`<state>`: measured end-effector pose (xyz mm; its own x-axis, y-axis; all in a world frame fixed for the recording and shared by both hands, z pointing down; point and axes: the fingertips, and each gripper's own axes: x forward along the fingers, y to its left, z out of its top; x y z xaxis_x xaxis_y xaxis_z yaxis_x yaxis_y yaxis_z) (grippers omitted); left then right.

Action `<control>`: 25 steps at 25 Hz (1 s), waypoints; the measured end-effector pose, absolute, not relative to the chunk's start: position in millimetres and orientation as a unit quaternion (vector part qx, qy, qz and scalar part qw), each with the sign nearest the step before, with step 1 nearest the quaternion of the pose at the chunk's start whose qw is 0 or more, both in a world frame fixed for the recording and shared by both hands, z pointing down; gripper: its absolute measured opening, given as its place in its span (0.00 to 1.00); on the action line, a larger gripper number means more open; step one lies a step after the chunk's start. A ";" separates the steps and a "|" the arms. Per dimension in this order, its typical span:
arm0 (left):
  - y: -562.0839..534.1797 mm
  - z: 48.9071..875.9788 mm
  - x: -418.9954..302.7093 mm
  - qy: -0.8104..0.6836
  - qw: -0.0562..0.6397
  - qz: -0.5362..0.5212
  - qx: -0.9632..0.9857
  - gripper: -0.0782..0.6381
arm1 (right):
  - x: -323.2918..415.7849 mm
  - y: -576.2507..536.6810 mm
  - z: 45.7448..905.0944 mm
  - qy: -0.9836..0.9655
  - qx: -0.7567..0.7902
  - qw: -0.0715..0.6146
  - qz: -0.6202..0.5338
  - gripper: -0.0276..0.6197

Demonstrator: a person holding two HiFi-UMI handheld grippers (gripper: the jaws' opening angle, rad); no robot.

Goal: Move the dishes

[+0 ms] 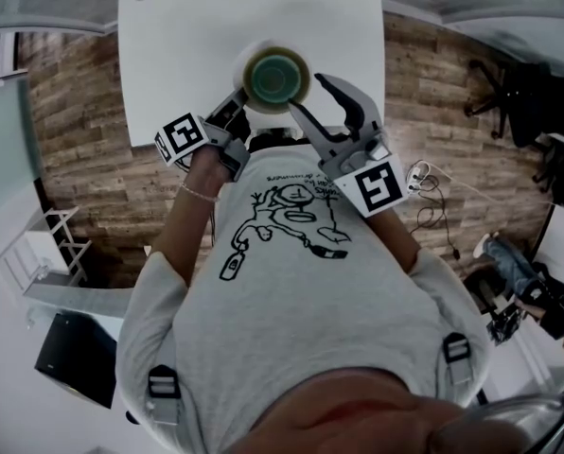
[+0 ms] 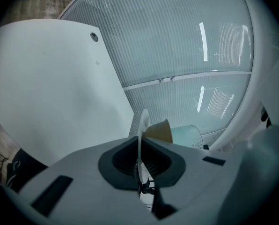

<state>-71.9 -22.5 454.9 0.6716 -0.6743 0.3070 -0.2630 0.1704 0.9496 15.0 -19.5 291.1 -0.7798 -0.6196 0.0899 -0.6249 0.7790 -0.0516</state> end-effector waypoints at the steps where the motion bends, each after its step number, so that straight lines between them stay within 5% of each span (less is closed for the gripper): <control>1: -22.3 453.7 -70.6 -0.373 0.666 -0.155 0.627 0.12 | 13.2 -18.3 292.6 -0.944 0.326 0.036 0.039 0.37; 10: -17.1 446.9 -64.5 -0.369 0.669 -0.148 0.628 0.12 | 4.0 -20.4 307.3 -0.947 0.313 0.058 0.042 0.57; 25: -18.2 435.3 -50.9 -0.357 0.669 -0.144 0.636 0.12 | -7.6 -24.3 328.5 -0.953 0.285 0.092 0.033 0.63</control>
<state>-50.9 -18.2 435.3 0.7036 -0.6464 0.2951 -0.2623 0.1497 0.9533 -7.6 -24.3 328.5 -0.8205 -0.5374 0.1948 -0.5496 0.8354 -0.0101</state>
